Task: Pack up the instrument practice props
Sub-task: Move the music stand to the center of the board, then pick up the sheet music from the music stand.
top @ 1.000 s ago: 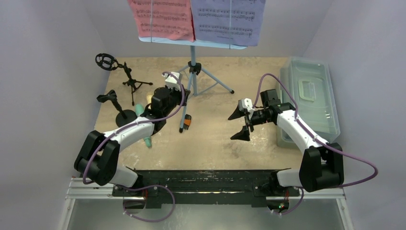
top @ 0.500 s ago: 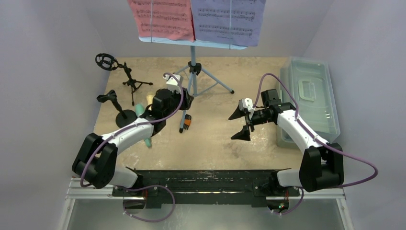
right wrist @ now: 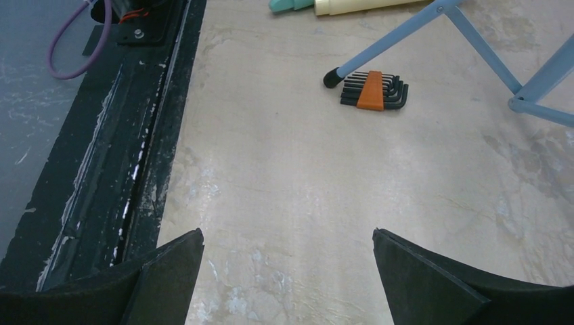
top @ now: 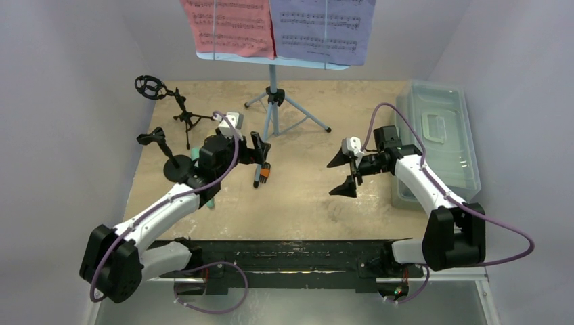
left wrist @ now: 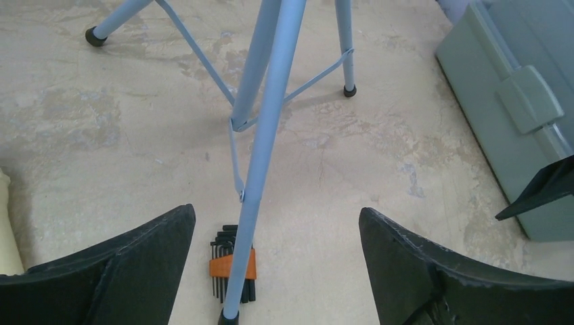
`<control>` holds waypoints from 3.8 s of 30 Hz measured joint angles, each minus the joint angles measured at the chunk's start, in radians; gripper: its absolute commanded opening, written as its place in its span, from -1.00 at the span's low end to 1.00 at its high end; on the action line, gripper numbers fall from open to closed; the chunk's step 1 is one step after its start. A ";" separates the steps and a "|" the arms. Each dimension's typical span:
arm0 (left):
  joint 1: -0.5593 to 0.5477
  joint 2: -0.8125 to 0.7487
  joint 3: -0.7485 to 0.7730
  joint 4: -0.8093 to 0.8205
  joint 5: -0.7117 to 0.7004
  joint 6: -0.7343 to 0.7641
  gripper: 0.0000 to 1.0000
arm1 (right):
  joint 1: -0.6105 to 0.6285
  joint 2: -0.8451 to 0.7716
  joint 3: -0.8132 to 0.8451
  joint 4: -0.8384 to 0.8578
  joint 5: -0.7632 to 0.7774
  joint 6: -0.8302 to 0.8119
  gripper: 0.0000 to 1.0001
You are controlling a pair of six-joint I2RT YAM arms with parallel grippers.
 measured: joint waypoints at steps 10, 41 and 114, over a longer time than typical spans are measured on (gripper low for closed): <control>0.000 -0.241 -0.034 -0.170 -0.015 -0.010 1.00 | -0.043 -0.076 0.004 -0.017 0.045 0.006 0.98; 0.000 -0.484 -0.047 -0.440 -0.078 0.145 1.00 | -0.219 -0.391 0.482 -0.317 0.438 0.345 0.98; 0.055 -0.456 -0.047 -0.460 -0.037 0.144 1.00 | -0.134 0.043 0.932 0.513 0.262 1.656 0.60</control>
